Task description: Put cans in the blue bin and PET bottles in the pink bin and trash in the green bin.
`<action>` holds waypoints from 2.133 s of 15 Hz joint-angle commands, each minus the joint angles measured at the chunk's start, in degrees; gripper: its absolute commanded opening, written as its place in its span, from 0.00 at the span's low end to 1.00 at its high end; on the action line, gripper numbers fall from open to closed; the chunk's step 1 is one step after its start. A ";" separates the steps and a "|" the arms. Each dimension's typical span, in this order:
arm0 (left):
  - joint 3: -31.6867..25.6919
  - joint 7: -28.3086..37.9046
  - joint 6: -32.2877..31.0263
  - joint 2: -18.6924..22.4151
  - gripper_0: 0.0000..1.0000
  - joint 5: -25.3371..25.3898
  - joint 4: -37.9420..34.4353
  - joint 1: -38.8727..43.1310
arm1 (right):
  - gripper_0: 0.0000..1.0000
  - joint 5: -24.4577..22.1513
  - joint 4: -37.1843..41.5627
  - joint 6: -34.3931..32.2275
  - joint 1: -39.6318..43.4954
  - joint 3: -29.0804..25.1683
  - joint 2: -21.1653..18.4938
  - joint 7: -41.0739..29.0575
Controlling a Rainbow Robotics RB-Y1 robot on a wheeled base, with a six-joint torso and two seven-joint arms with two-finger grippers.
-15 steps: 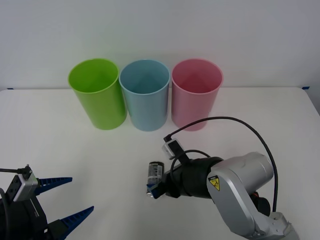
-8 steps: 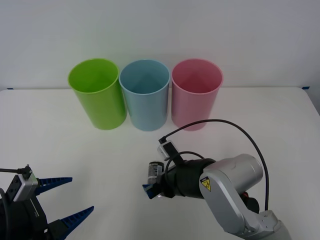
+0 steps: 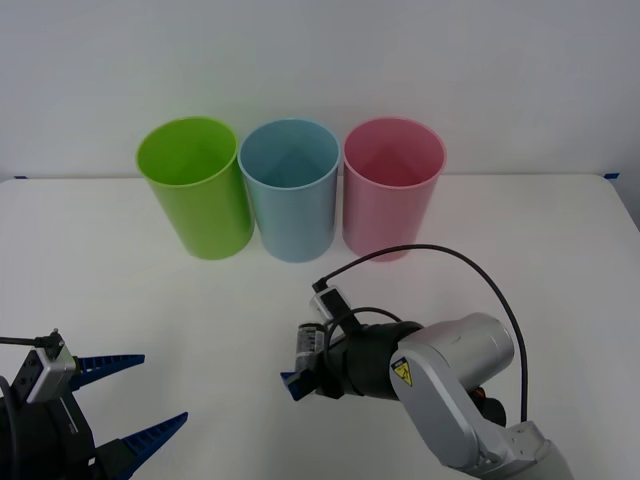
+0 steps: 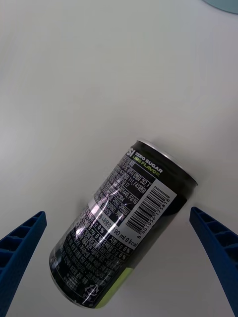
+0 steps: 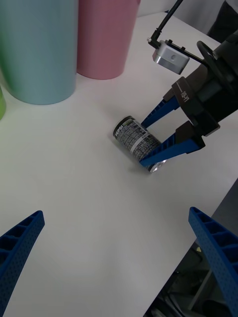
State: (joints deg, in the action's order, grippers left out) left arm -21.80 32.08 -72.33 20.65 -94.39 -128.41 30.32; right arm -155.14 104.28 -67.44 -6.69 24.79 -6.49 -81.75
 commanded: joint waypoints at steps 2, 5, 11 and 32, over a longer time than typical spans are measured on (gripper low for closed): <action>0.00 0.00 0.00 0.00 1.00 0.00 0.00 0.00 | 1.00 0.02 -2.50 4.07 0.01 1.14 -0.01 0.01; 0.00 0.00 0.00 0.00 1.00 0.00 0.00 0.00 | 1.00 -0.07 -2.85 4.78 0.01 1.41 0.16 0.01; 0.00 0.00 0.00 0.00 1.00 0.00 0.00 0.00 | 0.00 0.02 -2.85 5.13 0.01 1.67 0.25 0.18; 0.00 0.00 0.00 0.00 1.00 0.00 0.00 0.00 | 0.00 39.83 12.79 14.27 3.17 -7.91 -15.31 19.96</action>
State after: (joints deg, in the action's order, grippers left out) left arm -21.80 32.08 -72.33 20.65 -94.39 -128.41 30.32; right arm -120.10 115.57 -53.79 -4.67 18.22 -19.89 -64.07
